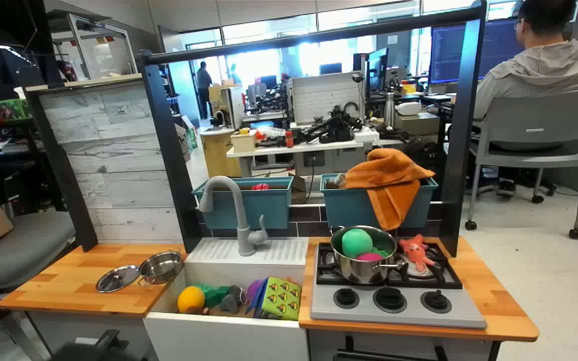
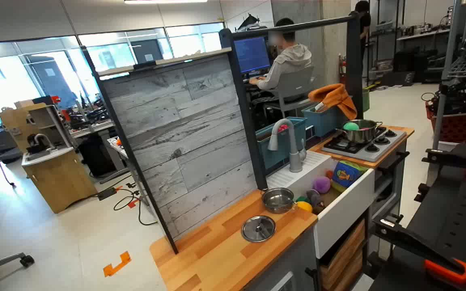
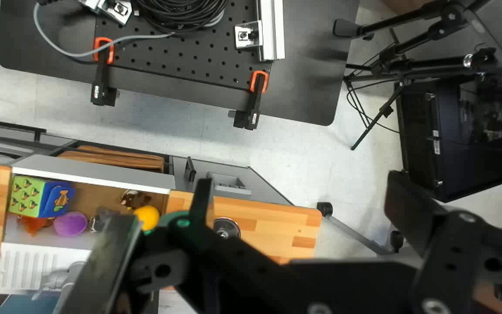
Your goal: Hang the towel on the top railing
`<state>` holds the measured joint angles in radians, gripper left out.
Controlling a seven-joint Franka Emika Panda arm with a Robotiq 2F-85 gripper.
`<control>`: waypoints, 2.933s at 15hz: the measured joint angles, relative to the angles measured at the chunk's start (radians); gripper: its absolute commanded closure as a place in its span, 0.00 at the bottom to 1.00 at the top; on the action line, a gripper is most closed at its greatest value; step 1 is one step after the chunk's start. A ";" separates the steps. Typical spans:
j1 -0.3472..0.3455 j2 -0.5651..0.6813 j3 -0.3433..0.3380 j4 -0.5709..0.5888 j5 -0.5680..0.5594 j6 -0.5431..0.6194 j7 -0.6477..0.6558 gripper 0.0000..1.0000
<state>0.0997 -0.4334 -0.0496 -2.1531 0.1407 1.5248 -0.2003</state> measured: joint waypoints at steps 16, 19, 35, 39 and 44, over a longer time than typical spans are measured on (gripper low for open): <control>-0.067 0.073 -0.044 -0.001 0.000 0.114 -0.054 0.00; -0.101 0.126 -0.097 0.000 0.031 0.229 -0.101 0.00; -0.324 0.817 -0.157 0.396 0.364 0.755 -0.143 0.00; -0.411 1.002 -0.137 0.590 0.362 0.773 -0.019 0.00; -0.507 1.219 -0.121 0.801 0.360 0.783 0.133 0.00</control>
<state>-0.4074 0.7853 -0.1705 -1.3522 0.5012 2.3081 -0.0669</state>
